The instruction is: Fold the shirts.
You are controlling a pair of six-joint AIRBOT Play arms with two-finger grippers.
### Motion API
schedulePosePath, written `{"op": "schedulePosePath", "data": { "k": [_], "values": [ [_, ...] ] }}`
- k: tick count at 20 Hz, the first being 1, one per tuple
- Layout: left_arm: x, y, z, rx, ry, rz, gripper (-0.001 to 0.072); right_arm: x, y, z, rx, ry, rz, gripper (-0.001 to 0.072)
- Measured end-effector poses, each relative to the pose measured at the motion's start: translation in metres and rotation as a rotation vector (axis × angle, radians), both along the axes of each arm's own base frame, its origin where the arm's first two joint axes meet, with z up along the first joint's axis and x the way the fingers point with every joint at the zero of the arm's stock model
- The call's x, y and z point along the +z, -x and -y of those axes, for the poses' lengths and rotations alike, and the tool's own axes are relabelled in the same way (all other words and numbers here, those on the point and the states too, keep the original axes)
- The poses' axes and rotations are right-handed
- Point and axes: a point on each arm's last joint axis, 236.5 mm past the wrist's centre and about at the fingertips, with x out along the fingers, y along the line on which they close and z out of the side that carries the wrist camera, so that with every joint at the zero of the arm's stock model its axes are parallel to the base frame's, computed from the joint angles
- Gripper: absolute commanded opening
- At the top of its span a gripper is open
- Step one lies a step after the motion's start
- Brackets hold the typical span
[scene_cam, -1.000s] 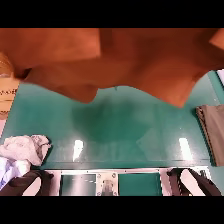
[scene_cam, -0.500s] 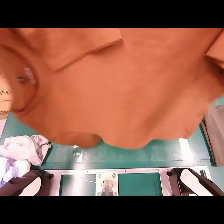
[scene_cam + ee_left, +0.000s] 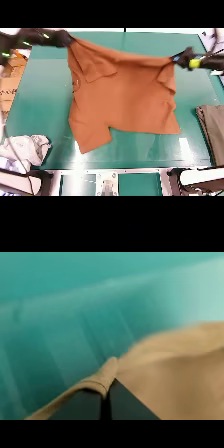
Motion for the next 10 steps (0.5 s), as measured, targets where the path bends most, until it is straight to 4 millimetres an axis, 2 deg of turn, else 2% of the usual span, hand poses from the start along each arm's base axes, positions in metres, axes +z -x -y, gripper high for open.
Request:
{"op": "schedulePosePath", "data": {
  "k": [1,2,3,4,5,6,7,8,9,10],
  "values": [
    [-0.023,-0.006,0.009,-0.008,0.001,-0.031,0.0136,-0.024,-0.006,-0.003,-0.001,-0.013,-0.039,0.0295],
    [-0.045,-0.01,0.016,-0.016,0.001,-0.067,0.0492,-0.043,-0.01,-0.004,-0.007,-0.029,-0.07,0.0339],
    [-0.061,-0.012,0.02,-0.022,-0.001,-0.095,0.06,-0.058,-0.012,-0.002,-0.016,-0.041,-0.098,0.0323],
    [-0.072,-0.012,0.022,-0.025,0.001,-0.123,0.0602,-0.068,-0.014,0.003,-0.029,-0.054,-0.118,0.0233],
    [-0.079,-0.009,0.023,-0.036,0.003,-0.151,0.0602,-0.073,-0.013,0.01,-0.04,-0.066,-0.133,0.0057],
    [-0.082,-0.006,0.021,-0.048,0.007,-0.178,0.058,-0.074,-0.01,0.019,-0.041,-0.086,-0.146,0.0015],
    [-0.083,-0.002,0.016,-0.058,0.01,-0.207,0.0344,-0.074,-0.003,0.025,-0.032,-0.105,-0.163,0.0015],
    [-0.082,0.002,0.009,-0.069,0.012,-0.237,0.0066,-0.073,0.006,0.031,-0.012,-0.128,-0.182,0.0015],
    [-0.08,0.009,0.002,-0.085,0.013,-0.27,0.0026,-0.07,0.016,0.035,0.01,-0.158,-0.204,0.0015],
    [-0.078,0.015,-0.005,-0.099,0.014,-0.301,0.0026,-0.068,0.029,0.035,0.044,-0.191,-0.238,0.0015]
  ]
}}
